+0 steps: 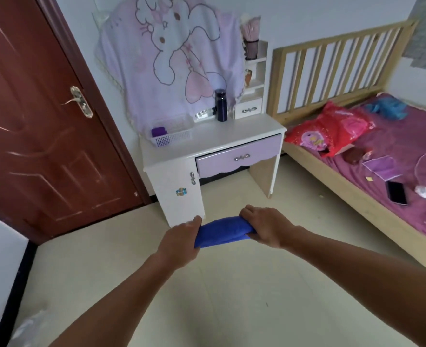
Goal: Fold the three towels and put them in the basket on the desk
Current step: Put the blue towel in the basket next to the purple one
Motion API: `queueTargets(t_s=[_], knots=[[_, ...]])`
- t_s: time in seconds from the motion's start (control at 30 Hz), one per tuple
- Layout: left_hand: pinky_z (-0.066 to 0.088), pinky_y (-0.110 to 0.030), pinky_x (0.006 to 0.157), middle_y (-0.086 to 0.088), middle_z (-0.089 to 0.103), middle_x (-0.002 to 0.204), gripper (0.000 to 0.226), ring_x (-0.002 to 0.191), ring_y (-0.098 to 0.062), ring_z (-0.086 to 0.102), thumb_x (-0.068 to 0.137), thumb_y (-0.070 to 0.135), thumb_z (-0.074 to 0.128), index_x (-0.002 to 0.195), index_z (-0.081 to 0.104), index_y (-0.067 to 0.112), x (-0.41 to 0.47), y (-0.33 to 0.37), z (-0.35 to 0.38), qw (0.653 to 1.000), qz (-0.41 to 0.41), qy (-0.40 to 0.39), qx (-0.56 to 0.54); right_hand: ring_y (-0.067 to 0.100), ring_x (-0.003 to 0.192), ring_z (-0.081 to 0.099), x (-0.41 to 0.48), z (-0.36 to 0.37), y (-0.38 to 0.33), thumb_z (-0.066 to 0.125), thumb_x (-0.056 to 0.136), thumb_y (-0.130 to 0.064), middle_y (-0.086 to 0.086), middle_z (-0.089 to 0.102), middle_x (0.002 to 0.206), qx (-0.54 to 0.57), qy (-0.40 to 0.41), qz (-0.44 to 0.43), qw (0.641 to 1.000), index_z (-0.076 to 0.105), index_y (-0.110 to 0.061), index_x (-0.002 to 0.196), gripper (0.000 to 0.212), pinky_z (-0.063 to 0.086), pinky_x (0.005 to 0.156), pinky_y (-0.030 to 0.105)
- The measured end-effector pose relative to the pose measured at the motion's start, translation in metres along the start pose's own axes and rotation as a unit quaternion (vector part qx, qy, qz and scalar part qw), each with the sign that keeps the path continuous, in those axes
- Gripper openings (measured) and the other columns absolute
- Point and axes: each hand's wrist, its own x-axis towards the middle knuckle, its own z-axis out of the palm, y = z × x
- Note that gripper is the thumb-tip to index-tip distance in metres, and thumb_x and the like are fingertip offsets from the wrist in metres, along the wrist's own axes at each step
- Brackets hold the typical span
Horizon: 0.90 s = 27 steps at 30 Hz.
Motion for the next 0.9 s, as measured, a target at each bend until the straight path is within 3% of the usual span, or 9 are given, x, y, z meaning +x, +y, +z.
queueTargets(t_s=[0.17,0.27,0.37,0.47,0.63,0.9], knots=[[0.038,-0.027,0.063,-0.001,0.063,0.094,0.028,0.081,-0.023,0.064,0.081,0.013,0.056,0.108,0.050,0.017,0.096,-0.025,-0.007,0.997,-0.002,0.019,0.077,0.027,0.075,0.063,0.077,0.002,0.054,0.066,0.079,-0.021,0.003,0.065,0.092,-0.053,0.070,-0.020,0.996,0.059,-0.013,0.106,0.029,0.044,0.064,0.032],[0.039,-0.028,0.056,-0.001,0.065,0.076,0.028,0.065,-0.022,0.063,0.066,0.010,0.072,0.090,0.061,0.015,0.153,-0.040,-0.004,0.992,-0.003,0.042,0.119,0.024,0.067,0.063,0.123,0.007,0.094,0.073,0.071,-0.021,0.001,0.065,0.083,-0.078,0.079,-0.042,0.993,0.062,-0.014,0.099,0.031,0.050,0.060,0.032],[0.046,-0.029,0.056,-0.002,0.067,0.072,0.032,0.062,-0.022,0.062,0.054,0.006,0.074,0.084,0.065,0.015,0.219,-0.061,0.004,0.990,-0.014,0.030,0.134,0.021,0.061,0.063,0.179,0.018,0.141,0.077,0.066,-0.021,0.000,0.065,0.079,-0.088,0.088,-0.081,0.989,0.062,-0.013,0.097,0.035,0.050,0.056,0.030],[0.048,-0.027,0.053,0.001,0.066,0.070,0.043,0.059,-0.018,0.061,0.041,0.005,0.079,0.080,0.066,0.017,0.280,-0.085,0.012,0.988,-0.018,0.026,0.153,0.019,0.063,0.064,0.236,0.026,0.189,0.080,0.065,-0.023,-0.001,0.066,0.081,-0.092,0.091,-0.113,0.985,0.061,-0.014,0.100,0.041,0.052,0.058,0.030],[0.050,-0.027,0.052,-0.002,0.063,0.078,0.048,0.063,-0.018,0.058,0.041,0.005,0.083,0.085,0.066,0.012,0.365,-0.114,0.006,0.988,-0.049,0.046,0.140,0.018,0.069,0.067,0.342,0.018,0.251,0.084,0.062,-0.023,-0.001,0.070,0.088,-0.067,0.090,-0.171,0.979,0.057,-0.016,0.105,0.052,0.055,0.064,0.029],[0.043,-0.023,0.050,0.005,0.061,0.068,0.052,0.055,-0.013,0.055,0.039,0.013,0.085,0.087,0.065,0.019,0.418,-0.182,-0.005,0.978,-0.163,0.053,0.121,0.015,0.071,0.067,0.493,0.015,0.259,0.084,0.066,-0.023,0.000,0.070,0.092,-0.020,0.083,-0.284,0.955,0.052,-0.021,0.109,0.054,0.055,0.066,0.028]])
